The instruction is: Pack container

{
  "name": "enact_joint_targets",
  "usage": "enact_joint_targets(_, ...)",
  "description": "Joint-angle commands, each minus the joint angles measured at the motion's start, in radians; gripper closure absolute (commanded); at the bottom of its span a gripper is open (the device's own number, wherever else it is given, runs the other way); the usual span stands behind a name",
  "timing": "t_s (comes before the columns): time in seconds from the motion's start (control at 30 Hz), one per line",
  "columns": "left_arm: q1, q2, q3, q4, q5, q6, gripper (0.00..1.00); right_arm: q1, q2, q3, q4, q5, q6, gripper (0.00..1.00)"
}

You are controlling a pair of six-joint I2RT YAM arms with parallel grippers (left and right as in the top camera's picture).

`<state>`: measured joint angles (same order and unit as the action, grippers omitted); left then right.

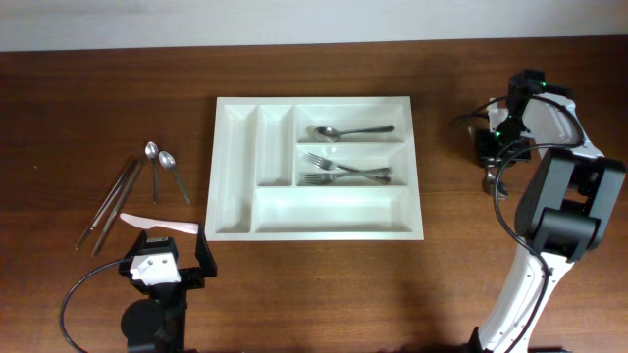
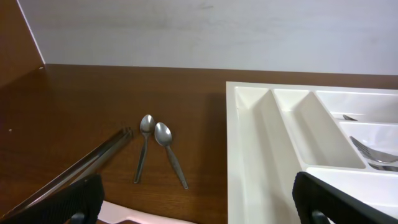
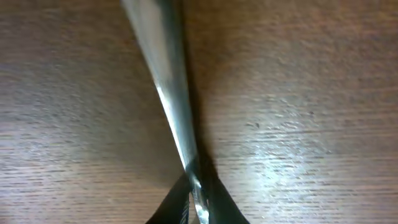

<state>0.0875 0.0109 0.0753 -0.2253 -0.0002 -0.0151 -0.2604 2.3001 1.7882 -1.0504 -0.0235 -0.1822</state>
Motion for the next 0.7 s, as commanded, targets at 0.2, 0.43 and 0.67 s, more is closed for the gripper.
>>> enact_joint_targets(0.2, 0.007, -0.006, -0.006, 0.001, -0.003, 0.016, 0.01, 0.031, 0.063, -0.048, 0.019, -0.055, 0.027, 0.96)
enact_joint_targets(0.43, 0.007, -0.006, -0.006, 0.001, -0.003, 0.016, 0.01, 0.031, 0.063, 0.026, -0.028, -0.070, 0.034, 0.96)
enact_joint_targets(0.67, 0.007, -0.006, -0.006, 0.001, -0.003, 0.016, 0.01, 0.046, 0.062, 0.324, -0.163, -0.102, 0.060, 0.96)
